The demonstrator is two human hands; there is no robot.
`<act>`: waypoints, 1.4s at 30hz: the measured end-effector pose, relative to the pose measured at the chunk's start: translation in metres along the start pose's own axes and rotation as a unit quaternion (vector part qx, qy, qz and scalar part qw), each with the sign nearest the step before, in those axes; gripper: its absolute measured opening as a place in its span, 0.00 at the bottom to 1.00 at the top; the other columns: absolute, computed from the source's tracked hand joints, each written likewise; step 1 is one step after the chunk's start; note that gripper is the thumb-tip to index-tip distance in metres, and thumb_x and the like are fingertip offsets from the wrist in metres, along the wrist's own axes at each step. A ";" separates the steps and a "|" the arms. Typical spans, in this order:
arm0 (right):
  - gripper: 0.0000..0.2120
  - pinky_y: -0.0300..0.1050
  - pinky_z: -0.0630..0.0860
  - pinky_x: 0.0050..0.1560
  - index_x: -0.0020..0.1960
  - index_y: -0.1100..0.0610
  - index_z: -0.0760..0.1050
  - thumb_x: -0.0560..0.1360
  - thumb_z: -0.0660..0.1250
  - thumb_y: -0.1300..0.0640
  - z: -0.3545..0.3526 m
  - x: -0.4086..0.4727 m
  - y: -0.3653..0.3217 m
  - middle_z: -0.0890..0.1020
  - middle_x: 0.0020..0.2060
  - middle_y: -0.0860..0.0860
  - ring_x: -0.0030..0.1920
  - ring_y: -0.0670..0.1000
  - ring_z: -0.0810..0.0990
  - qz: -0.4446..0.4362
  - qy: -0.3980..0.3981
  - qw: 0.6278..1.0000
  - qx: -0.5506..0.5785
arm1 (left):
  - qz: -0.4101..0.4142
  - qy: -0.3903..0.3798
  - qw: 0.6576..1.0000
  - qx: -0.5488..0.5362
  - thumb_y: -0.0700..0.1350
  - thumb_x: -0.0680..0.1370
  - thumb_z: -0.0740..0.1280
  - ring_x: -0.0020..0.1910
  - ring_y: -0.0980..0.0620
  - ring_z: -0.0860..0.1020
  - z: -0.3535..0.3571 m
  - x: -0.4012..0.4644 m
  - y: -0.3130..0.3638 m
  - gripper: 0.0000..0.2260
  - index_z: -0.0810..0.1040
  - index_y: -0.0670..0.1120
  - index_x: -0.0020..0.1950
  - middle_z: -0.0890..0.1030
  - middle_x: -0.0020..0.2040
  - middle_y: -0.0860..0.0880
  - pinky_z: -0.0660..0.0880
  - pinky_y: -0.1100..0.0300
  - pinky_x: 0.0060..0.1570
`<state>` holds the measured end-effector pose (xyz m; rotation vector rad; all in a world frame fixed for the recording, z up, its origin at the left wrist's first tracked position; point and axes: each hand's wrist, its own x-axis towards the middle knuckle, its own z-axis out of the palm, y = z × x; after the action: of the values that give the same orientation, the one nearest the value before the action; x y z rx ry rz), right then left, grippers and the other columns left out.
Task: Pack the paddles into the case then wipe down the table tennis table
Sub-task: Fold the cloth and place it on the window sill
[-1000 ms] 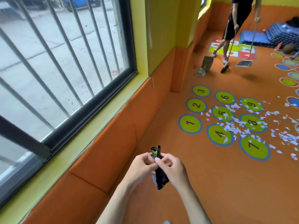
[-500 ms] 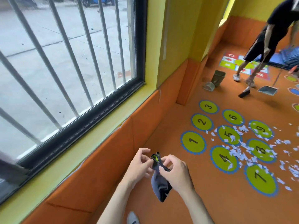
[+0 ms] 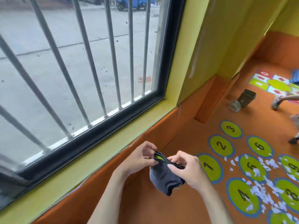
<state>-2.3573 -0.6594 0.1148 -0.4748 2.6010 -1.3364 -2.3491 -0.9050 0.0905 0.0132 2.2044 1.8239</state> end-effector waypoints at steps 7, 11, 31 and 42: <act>0.17 0.44 0.81 0.51 0.59 0.39 0.75 0.74 0.75 0.51 -0.034 0.098 0.021 0.85 0.47 0.35 0.45 0.46 0.83 -0.065 -0.125 0.989 -0.039 | -0.001 0.089 0.996 -0.012 0.40 0.78 0.74 0.54 0.49 0.84 -0.002 0.036 0.009 0.06 0.87 0.47 0.53 0.86 0.52 0.49 0.80 0.52 0.60; 0.19 0.36 0.80 0.49 0.65 0.37 0.77 0.77 0.72 0.51 -0.046 0.149 0.028 0.81 0.51 0.31 0.47 0.40 0.81 -0.140 -0.194 0.966 -0.102 | -0.054 0.214 0.974 -0.056 0.48 0.80 0.73 0.61 0.58 0.81 0.020 0.049 0.012 0.13 0.83 0.59 0.64 0.84 0.60 0.58 0.78 0.58 0.62; 0.20 0.45 0.82 0.52 0.66 0.41 0.81 0.85 0.62 0.63 0.014 0.282 0.043 0.79 0.59 0.39 0.52 0.48 0.83 -0.114 -0.335 0.932 0.074 | -0.092 0.513 0.710 -0.474 0.36 0.78 0.72 0.49 0.42 0.84 0.029 0.082 -0.070 0.06 0.82 0.43 0.54 0.84 0.55 0.40 0.81 0.49 0.45; 0.20 0.52 0.85 0.53 0.71 0.49 0.78 0.84 0.63 0.66 0.076 0.337 0.114 0.79 0.61 0.41 0.52 0.45 0.85 0.019 -0.283 0.957 0.065 | -0.146 0.526 0.814 -0.201 0.41 0.78 0.74 0.54 0.50 0.85 -0.019 0.128 -0.106 0.14 0.86 0.59 0.57 0.85 0.58 0.53 0.84 0.50 0.53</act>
<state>-2.6714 -0.7763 -0.0264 -0.6657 2.0308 -1.1385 -2.4577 -0.9210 -0.0355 -1.6828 2.0454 2.3376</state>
